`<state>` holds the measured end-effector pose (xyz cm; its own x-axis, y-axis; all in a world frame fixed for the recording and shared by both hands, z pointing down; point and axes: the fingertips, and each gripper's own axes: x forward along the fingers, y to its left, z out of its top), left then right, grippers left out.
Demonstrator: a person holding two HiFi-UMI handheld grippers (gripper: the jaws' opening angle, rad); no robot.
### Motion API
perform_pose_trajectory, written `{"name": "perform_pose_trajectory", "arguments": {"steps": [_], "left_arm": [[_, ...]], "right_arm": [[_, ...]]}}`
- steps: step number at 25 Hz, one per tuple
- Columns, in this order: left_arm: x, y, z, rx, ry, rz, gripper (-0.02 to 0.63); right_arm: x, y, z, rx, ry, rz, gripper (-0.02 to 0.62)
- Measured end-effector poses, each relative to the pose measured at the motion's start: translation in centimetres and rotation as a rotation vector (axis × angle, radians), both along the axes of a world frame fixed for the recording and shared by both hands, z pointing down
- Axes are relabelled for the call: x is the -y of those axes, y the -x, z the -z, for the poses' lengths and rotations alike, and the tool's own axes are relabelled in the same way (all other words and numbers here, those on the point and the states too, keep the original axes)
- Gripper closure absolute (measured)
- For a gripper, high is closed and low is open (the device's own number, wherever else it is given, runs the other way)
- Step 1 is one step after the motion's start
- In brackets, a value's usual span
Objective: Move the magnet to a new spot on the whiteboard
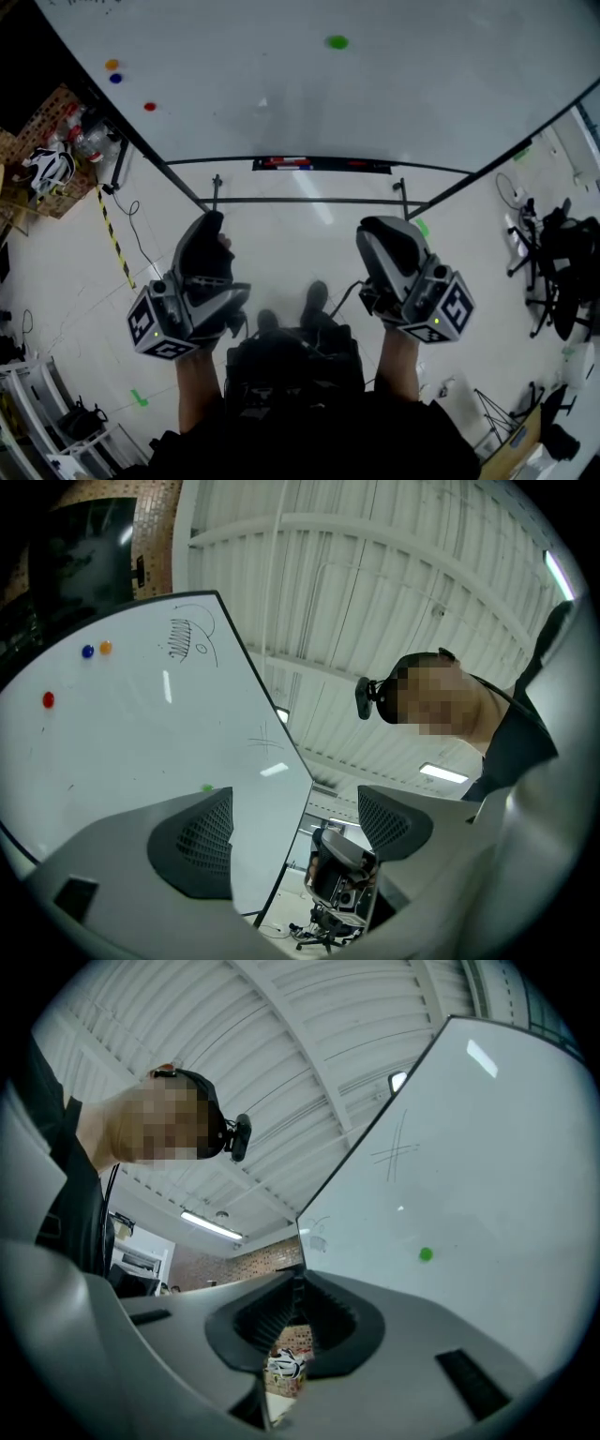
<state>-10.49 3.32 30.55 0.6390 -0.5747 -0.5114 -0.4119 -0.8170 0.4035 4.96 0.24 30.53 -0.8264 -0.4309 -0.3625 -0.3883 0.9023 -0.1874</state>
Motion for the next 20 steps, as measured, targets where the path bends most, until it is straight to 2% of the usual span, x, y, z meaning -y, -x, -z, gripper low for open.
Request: {"name": "perform_pose_trajectory", "arguments": {"steps": [4, 8, 12, 15, 17, 20], "left_arm": [[-2.9, 2.8, -0.8, -0.046, -0.005, -0.042, 0.19], [-4.8, 3.7, -1.3, -0.08, -0.013, -0.097, 0.19], [-6.7, 3.9, -1.1, -0.116, -0.015, -0.153, 0.19], [-7.7, 4.4, -0.7, -0.114, -0.039, -0.132, 0.19], [-8.5, 4.5, -0.9, -0.116, -0.023, -0.125, 0.19], [-7.9, 3.8, -0.3, -0.099, -0.023, -0.097, 0.19]], "right_arm": [[-4.1, 2.9, 0.5, -0.056, -0.027, -0.057, 0.546], [-7.4, 3.8, -0.3, -0.097, 0.004, -0.111, 0.546], [-9.3, 4.2, -0.2, -0.106, 0.026, -0.116, 0.546], [-10.3, 5.2, 0.6, -0.096, -0.015, -0.097, 0.546], [-10.7, 5.8, 1.2, -0.093, -0.045, -0.084, 0.546], [-10.5, 5.4, 1.4, -0.096, -0.043, -0.07, 0.546]]}}
